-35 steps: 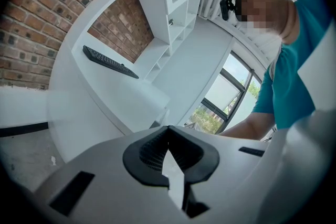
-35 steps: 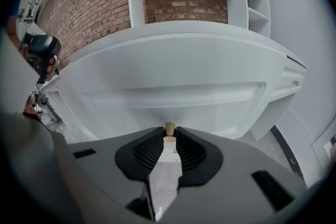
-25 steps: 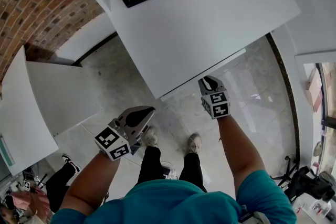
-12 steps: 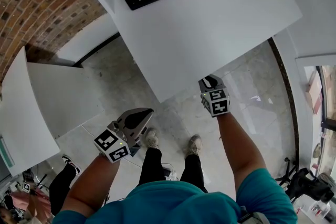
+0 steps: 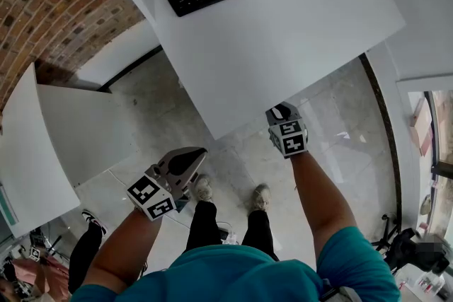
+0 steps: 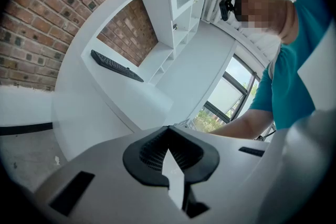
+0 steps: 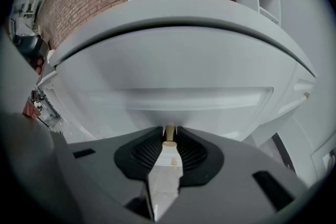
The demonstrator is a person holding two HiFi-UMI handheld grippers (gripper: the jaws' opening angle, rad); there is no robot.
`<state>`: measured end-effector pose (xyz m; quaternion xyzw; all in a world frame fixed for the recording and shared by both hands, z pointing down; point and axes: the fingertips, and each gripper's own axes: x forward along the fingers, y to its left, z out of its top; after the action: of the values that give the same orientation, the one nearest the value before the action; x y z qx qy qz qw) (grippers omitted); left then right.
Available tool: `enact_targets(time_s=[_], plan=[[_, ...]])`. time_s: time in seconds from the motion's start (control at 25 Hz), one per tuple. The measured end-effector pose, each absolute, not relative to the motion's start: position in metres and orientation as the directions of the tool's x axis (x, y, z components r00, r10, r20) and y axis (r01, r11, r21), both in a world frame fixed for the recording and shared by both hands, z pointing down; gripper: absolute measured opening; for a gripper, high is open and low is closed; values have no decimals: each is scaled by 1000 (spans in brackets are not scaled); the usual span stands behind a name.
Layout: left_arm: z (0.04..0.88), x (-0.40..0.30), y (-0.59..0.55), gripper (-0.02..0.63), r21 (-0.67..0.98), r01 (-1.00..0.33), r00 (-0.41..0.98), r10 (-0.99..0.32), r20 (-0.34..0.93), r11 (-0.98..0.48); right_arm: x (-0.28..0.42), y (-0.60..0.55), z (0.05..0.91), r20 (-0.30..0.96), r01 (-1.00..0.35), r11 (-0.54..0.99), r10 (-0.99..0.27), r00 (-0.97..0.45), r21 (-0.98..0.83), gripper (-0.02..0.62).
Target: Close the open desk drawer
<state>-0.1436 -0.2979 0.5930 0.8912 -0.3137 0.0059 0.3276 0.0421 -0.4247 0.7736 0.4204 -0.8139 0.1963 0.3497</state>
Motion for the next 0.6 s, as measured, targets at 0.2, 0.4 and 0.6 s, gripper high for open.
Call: enact_targets(time_s=[0.2,0.4,0.6], plan=[[589,-140,-296,14,572,-570,799,-560,219,-590,43,-424,773,731,-818,576,-556,-396,-5,97],[579,-138,-291,14,563,-575,795,-567,214,-593,54,-415,770,742,-831,556,-557,-373,0,124],[560,-130,-285,14,546,-580,793,-572,208,-605,65,-396,745,740,-815,578,-557,-377,19,120]])
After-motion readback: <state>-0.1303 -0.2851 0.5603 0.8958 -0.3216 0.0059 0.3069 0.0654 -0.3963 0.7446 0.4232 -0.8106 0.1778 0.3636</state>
